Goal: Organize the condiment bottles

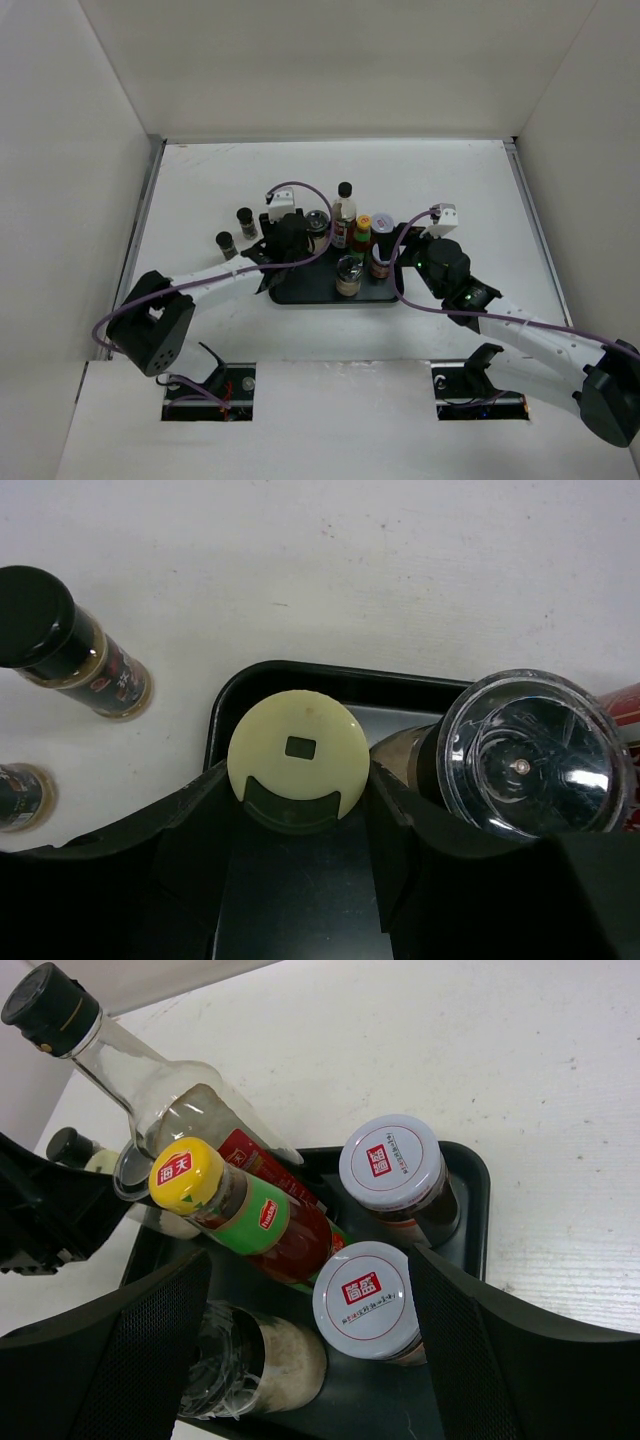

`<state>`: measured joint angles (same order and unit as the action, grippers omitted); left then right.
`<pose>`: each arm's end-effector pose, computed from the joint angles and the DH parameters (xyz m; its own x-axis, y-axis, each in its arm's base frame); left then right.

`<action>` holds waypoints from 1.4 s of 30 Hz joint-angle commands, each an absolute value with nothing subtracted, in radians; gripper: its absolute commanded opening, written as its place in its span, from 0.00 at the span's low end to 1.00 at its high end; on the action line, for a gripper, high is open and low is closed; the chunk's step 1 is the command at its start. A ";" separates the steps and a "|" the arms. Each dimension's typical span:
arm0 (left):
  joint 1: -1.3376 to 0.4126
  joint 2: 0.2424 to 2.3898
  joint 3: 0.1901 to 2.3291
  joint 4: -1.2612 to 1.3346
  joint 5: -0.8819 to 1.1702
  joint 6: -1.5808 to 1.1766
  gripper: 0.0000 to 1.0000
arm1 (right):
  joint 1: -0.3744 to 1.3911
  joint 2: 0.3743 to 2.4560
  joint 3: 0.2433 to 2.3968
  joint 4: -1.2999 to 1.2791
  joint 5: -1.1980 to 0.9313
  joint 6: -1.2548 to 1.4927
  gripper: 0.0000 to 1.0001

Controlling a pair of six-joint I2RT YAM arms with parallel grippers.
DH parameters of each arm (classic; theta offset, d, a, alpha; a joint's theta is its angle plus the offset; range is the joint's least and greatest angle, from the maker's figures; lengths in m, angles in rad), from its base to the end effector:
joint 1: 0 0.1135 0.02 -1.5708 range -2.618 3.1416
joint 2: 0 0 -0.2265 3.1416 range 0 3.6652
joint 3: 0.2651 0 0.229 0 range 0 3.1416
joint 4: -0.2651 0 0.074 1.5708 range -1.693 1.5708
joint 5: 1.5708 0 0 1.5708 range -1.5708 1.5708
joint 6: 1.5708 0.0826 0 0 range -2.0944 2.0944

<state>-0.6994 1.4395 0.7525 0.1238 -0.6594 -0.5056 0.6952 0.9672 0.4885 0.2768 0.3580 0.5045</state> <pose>0.2752 -0.1654 0.1699 -0.4119 -0.1537 -0.8982 -0.0995 0.9874 -0.1234 0.2209 0.1466 0.2211 -0.2974 0.3415 -0.8916 -0.2200 0.8842 0.4120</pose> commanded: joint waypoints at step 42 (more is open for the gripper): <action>-0.337 1.494 0.893 0.095 -0.600 -0.454 0.59 | 0.700 0.957 0.491 0.331 0.367 0.495 0.85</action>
<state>-0.3405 1.4960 0.8528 0.0689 -0.6041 -0.4671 0.6952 0.9695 0.4885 0.2775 0.3580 0.5041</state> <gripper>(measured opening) 0.589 0.852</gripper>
